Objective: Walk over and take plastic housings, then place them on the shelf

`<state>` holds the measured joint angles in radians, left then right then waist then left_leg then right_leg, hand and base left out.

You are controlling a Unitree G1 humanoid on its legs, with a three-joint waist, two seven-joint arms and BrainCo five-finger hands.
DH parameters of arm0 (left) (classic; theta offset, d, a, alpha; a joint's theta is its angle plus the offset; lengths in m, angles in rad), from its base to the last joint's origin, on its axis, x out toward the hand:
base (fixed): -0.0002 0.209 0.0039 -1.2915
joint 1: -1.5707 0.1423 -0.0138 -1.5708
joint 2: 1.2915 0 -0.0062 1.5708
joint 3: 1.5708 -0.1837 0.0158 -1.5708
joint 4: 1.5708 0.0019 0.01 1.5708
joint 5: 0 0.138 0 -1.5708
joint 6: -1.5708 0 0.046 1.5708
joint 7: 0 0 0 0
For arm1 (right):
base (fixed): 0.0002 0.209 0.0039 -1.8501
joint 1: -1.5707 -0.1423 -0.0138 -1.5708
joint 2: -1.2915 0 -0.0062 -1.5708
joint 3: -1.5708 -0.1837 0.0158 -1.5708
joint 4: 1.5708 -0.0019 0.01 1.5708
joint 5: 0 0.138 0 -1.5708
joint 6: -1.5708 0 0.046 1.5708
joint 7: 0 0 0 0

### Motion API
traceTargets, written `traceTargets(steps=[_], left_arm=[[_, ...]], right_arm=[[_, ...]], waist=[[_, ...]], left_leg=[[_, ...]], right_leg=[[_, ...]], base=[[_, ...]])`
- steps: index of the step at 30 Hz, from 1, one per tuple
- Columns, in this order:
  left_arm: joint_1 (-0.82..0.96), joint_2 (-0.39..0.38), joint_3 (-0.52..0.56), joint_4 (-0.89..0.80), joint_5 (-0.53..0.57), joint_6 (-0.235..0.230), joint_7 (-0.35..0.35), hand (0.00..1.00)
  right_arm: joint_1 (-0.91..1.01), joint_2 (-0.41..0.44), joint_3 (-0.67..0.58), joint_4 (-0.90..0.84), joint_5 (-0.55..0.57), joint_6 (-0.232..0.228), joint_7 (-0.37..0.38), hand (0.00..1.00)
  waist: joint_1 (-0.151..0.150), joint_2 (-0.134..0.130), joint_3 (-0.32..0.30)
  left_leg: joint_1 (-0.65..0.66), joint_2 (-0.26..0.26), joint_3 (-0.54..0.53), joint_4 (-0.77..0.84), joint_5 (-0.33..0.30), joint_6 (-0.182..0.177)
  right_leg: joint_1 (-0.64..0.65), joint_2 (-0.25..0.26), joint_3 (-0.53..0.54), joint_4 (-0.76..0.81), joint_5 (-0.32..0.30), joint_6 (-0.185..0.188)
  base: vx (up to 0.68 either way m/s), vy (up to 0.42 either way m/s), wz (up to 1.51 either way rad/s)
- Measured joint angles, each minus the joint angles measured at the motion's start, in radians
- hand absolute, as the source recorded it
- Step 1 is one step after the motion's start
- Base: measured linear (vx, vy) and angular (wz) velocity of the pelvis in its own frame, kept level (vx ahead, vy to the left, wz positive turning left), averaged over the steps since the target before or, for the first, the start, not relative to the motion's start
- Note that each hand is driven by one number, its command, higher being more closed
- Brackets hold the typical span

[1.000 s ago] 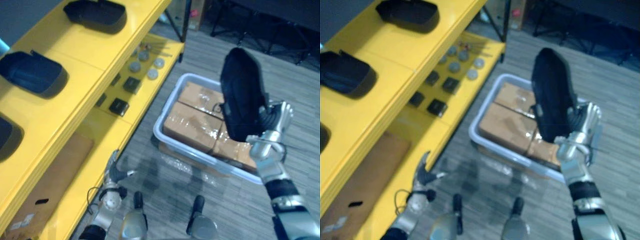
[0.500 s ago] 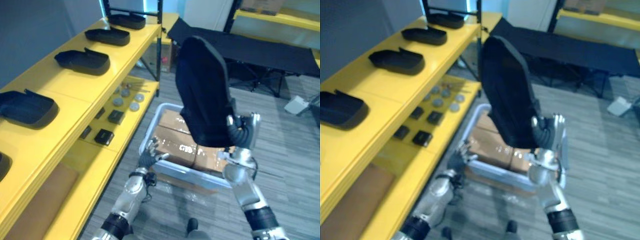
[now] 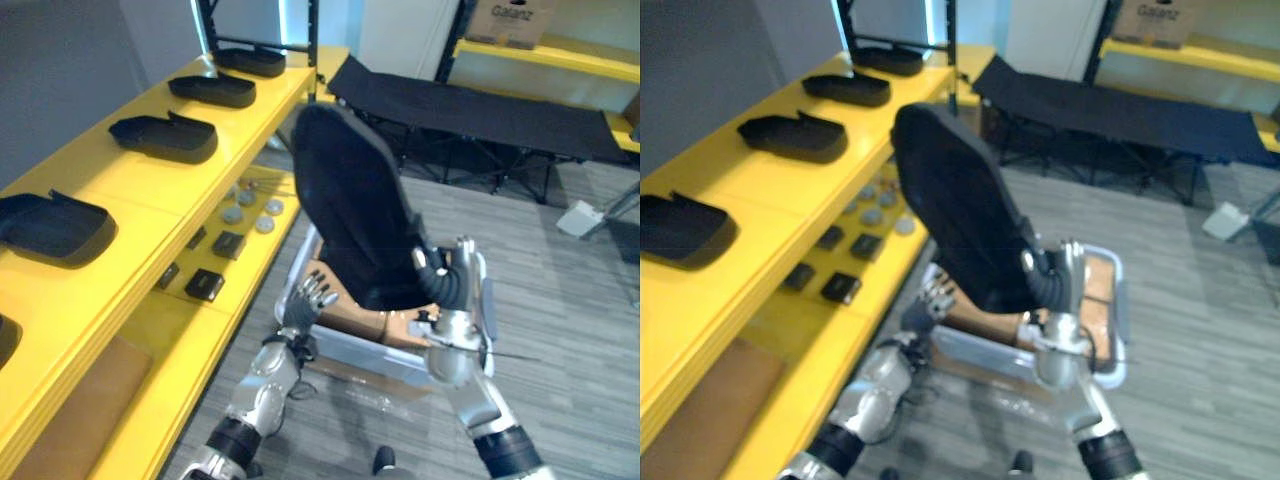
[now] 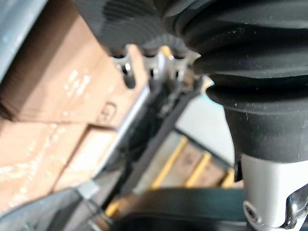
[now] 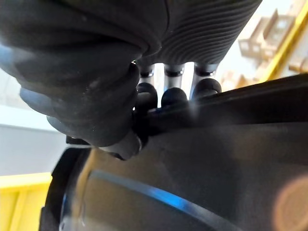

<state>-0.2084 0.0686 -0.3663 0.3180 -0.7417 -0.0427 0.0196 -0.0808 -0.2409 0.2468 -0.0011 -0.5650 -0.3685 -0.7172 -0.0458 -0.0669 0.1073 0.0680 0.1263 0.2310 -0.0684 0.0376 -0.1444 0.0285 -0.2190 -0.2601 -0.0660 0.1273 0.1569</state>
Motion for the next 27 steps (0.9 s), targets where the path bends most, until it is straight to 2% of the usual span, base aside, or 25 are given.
traceTargets(steps=[8, 9, 16, 22, 27], left_arm=[[-0.001, -0.008, -0.001, -0.087, -0.029, -0.002, -0.001, 0.00], [-0.001, -0.008, -0.001, -0.087, -0.030, -0.003, 0.002, 1.00], [-0.001, -0.008, -0.001, -0.092, -0.031, -0.014, 0.008, 1.00], [-0.001, -0.006, 0.002, -0.094, 0.007, -0.021, 0.025, 1.00], [-0.001, 0.001, 0.002, -0.094, 0.008, -0.022, 0.047, 1.00]], right_arm=[[0.005, 0.042, 0.081, 0.102, 0.003, -0.001, 0.002, 1.00], [0.007, 0.048, 0.081, 0.103, 0.004, -0.001, 0.002, 1.00], [0.022, 0.084, 0.103, 0.126, 0.075, -0.001, -0.007, 1.00], [0.022, 0.091, 0.147, 0.126, 0.091, -0.006, -0.047, 1.00], [0.020, 0.099, 0.167, 0.126, 0.123, -0.006, -0.049, 1.00]], waist=[[0.002, -0.002, -0.006], [0.002, -0.002, -0.006], [0.003, -0.005, -0.040], [0.003, -0.006, -0.041], [0.003, -0.014, -0.047]], left_leg=[[-0.001, -0.001, -0.007, 0.000, 0.000, 0.000], [-0.001, -0.001, -0.007, 0.000, 0.000, 0.000], [-0.008, -0.004, -0.013, 0.001, 0.000, 0.000], [-0.015, -0.003, -0.023, 0.008, 0.001, 0.001], [-0.015, -0.003, -0.025, 0.008, 0.002, 0.001]], right_leg=[[0.008, 0.000, -0.010, -0.007, 0.000, 0.001], [0.009, -0.001, -0.010, -0.007, 0.000, 0.001], [0.009, -0.004, -0.017, -0.012, 0.002, 0.003], [0.011, -0.004, -0.026, -0.012, 0.002, 0.003], [0.012, -0.004, -0.030, -0.013, 0.002, 0.003]], base=[[-0.01, 0.001, 0.02], [0.00, 0.000, 0.00], [0.00, 0.002, 0.01], [-0.03, -0.001, 0.04], [-0.01, 0.001, 0.01]])
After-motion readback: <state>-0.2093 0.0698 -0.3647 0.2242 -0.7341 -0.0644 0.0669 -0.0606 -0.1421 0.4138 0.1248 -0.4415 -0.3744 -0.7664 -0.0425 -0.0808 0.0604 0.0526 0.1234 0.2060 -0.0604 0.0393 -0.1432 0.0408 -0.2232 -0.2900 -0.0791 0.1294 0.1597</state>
